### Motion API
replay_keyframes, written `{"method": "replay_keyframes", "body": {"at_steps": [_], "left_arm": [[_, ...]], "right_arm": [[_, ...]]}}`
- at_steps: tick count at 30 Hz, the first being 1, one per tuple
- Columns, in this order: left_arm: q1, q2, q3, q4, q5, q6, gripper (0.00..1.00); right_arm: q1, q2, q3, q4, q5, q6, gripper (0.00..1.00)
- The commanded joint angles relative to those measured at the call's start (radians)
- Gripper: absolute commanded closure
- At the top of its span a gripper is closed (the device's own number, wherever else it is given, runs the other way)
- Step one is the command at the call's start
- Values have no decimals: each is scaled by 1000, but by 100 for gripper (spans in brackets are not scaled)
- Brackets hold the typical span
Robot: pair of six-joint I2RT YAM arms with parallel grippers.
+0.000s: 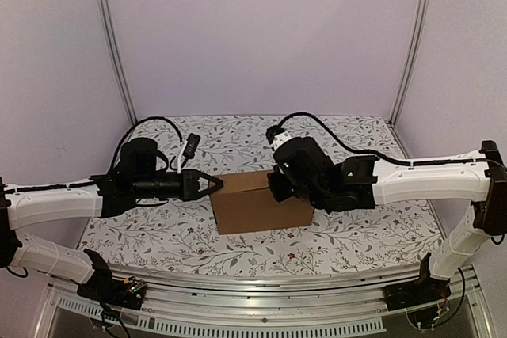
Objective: Fold the paper box
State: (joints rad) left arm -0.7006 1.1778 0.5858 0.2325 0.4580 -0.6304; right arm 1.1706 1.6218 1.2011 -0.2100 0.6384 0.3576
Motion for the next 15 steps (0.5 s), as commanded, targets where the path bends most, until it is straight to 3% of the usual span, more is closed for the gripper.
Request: {"method": "replay_keyframes", "body": {"at_steps": [1,7,15], "left_arm": [[-1,33,-12,-194,-44,48,100],[0,46,11,-215,-42,64,100],[0,63,29,-278,-55,85,100]], "right_arm": [[-52,-138,-8,-135,-48,-80,100],[-156,-296,-64,-212,-140,-81,100],[-325,-371,-143,-241,-472,-16,100]]}}
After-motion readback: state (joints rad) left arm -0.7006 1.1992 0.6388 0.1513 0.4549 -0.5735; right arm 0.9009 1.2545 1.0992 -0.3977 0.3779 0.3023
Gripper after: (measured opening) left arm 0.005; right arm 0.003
